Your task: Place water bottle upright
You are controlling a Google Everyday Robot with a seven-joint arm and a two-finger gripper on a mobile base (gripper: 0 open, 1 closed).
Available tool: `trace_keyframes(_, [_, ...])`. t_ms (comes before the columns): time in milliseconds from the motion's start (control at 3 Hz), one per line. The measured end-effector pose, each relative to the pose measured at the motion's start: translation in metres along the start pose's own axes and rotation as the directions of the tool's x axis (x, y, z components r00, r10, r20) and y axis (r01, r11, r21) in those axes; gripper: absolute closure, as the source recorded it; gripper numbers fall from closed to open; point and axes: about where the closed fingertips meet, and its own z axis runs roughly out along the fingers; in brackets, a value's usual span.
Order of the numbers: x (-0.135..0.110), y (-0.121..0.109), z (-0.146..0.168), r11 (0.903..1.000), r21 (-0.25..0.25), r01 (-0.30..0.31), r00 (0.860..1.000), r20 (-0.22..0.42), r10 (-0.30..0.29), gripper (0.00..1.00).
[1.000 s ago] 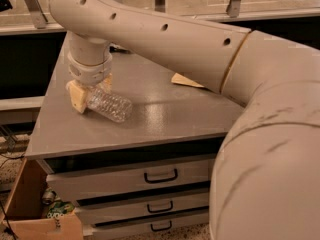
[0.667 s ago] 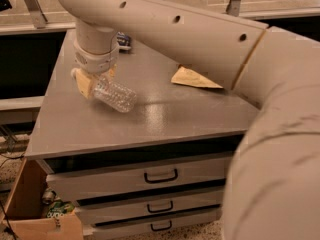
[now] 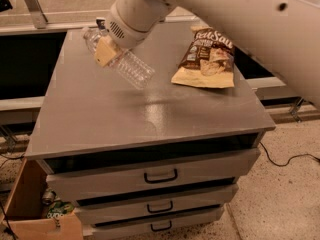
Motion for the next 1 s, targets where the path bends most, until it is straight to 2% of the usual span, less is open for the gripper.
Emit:
trace_keyframes(333, [-0.023,0.003,-0.027,0.9973,-0.070,0.023,0.971,0.238,-0.006,1.00])
trace_keyframes(667, [-0.044,-0.014,-0.046,0.9903,-0.139,0.005,0.877,0.477,0.062,1.00])
trace_keyframes(1000, [-0.045,-0.042,-0.057,0.9832,-0.182,0.005,0.767,0.631,0.113,1.00])
